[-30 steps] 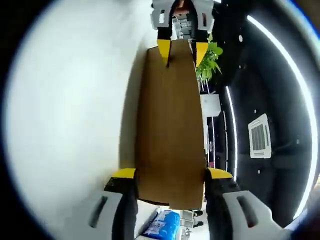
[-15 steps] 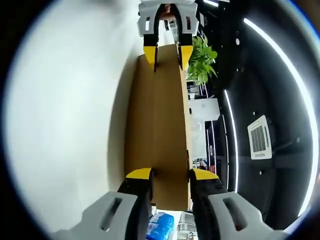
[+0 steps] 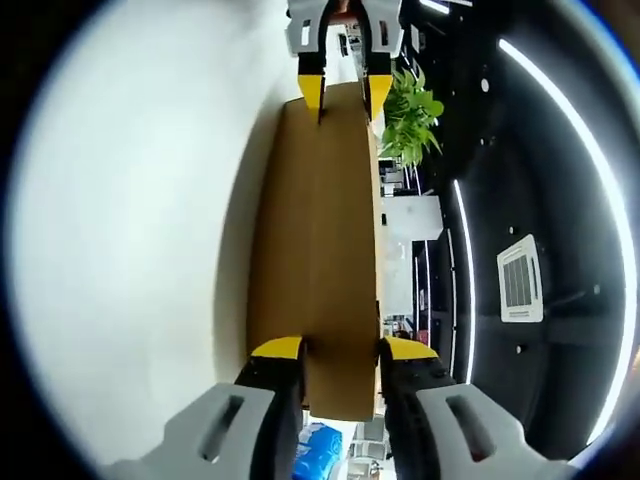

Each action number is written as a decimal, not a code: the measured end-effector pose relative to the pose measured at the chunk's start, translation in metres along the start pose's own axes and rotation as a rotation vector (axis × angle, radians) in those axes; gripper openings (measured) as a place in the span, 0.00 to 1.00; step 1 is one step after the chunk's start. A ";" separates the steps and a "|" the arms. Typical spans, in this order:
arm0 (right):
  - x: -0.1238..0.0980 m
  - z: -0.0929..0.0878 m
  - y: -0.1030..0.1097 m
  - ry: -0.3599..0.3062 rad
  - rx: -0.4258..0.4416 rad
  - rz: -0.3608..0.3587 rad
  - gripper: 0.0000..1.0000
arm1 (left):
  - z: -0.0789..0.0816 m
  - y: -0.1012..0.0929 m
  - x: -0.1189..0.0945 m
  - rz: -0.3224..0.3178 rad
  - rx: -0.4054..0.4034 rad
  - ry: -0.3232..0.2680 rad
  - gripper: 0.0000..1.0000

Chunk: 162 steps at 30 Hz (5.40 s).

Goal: Operate the shoe box by opening the lid, removing the specified soft item, and placing it in the target area until the item is outside and the box remains undamaged.

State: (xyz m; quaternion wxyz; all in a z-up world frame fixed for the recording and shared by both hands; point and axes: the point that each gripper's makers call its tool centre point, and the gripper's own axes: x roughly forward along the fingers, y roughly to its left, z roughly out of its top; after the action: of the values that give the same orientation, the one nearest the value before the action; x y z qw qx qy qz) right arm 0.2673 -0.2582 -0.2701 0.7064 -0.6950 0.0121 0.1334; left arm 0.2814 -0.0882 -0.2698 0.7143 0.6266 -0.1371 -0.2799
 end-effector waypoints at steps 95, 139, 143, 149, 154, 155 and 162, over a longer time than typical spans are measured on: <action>-0.089 -0.029 0.016 0.048 0.074 0.013 0.28 | 0.112 -0.009 -0.069 -0.177 -0.460 -0.246 0.37; -0.091 -0.021 0.017 0.024 0.352 0.082 0.35 | 0.067 -0.016 -0.233 -0.302 -1.433 -0.071 0.99; -0.101 -0.012 0.017 -0.023 0.535 0.125 0.37 | 0.068 -0.028 -0.232 -0.333 -1.421 -0.051 0.99; -0.132 0.007 0.013 -0.106 0.902 0.256 0.42 | 0.064 -0.026 -0.235 -0.316 -1.428 -0.042 0.99; -0.168 0.014 -0.006 -0.151 1.057 0.272 0.66 | 0.060 -0.015 -0.241 -0.281 -1.429 -0.054 0.99; -0.175 0.014 -0.008 -0.152 1.087 0.274 0.71 | 0.060 -0.014 -0.241 -0.277 -1.429 -0.055 0.99; -0.236 0.013 -0.016 -0.157 1.331 0.316 0.90 | 0.060 -0.003 -0.248 -0.249 -1.431 -0.057 0.99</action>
State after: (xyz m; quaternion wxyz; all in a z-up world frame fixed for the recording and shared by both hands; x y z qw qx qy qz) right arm 0.0414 -0.2860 -0.2062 0.9538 -0.0914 0.1415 0.2488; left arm 0.0478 0.0047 -0.2237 0.9083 0.0092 0.1333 -0.3965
